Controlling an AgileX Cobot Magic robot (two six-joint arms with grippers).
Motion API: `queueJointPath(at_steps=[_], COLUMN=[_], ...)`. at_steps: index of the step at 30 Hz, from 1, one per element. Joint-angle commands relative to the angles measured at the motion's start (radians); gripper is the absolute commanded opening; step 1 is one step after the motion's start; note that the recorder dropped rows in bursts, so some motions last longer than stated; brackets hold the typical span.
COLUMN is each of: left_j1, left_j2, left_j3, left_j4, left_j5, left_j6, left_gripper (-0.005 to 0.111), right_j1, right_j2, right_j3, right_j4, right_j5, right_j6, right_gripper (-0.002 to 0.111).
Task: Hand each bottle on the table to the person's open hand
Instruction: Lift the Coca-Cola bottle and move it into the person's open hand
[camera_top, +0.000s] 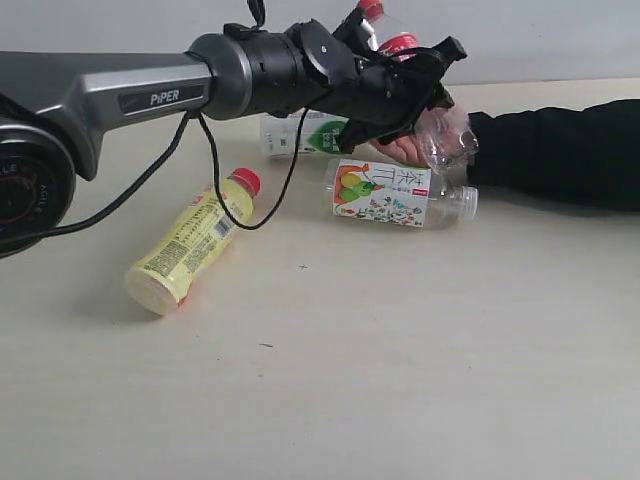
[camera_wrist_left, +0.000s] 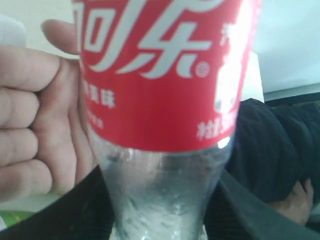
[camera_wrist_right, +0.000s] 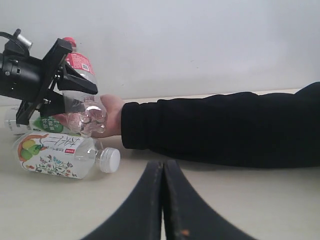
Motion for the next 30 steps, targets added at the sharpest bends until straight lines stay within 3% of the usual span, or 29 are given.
queueJointPath(at_steps=[1,5,21,27,30], left_j1=[0.003,0.003,0.003,0.003,0.003], left_j2=[0.002,0.002,0.044,0.057,0.057], left_j3=[-0.016,-0.016,-0.016,-0.016,-0.016], left_j4=[-0.067,-0.121,-0.145,-0.163,-0.165], left_j5=[-0.050,-0.061,-0.053,-0.064,-0.064], left_j6=[0.010,0.010,0.012,0.017,0.017], left_gripper=[0.027,0.035,0.037,0.069,0.075], right_j1=[0.003,0.003,0.003,0.003,0.003], right_j2=[-0.007,-0.007,-0.007,-0.007,-0.007], right_j3=[0.004,0.004,0.004,0.004,0.004], right_j4=[0.001,0.001,0.001,0.001,0.001], right_j5=[-0.003,-0.003,-0.003,-0.003,-0.003], right_j6=[-0.001,-0.001,-0.001,-0.001,-0.001], right_gripper=[0.000,0.000,0.000,0.000,0.000])
